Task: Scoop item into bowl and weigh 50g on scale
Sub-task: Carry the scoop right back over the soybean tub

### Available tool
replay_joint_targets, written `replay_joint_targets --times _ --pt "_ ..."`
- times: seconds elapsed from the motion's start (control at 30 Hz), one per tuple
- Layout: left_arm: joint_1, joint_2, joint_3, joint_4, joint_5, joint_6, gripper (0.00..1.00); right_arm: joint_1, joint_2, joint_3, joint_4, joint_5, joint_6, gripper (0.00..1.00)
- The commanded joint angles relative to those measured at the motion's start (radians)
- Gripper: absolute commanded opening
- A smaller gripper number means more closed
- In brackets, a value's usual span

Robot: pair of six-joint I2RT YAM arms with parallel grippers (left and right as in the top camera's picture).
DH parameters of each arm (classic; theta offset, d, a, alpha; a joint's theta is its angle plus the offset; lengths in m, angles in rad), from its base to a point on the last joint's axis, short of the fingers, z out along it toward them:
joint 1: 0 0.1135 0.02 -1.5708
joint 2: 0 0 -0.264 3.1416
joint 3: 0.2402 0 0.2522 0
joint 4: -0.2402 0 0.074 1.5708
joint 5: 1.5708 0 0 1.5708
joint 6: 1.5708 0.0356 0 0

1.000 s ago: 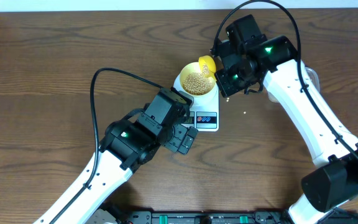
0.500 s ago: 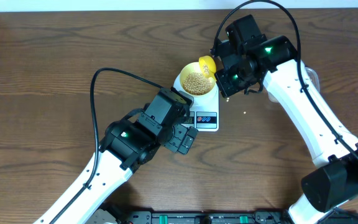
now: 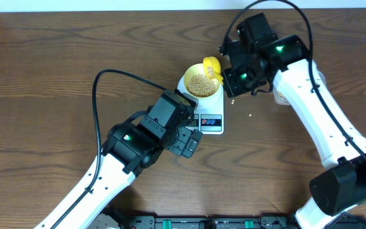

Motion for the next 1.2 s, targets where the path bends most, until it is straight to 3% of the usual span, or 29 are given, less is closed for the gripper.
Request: replay_joint_targets --times 0.0,0.53,1.17 --pt "0.003 0.0 0.023 -0.002 -0.002 0.009 0.99 -0.031 -0.01 0.023 0.0 -0.07 0.039 0.01" --pt "0.003 0.0 0.023 -0.002 -0.002 0.009 0.99 -0.289 -0.009 0.018 -0.064 -0.266 0.033 0.01" --pt "0.003 0.0 0.023 -0.002 -0.002 0.009 0.99 -0.679 -0.01 0.018 -0.285 -0.448 -0.235 0.01"
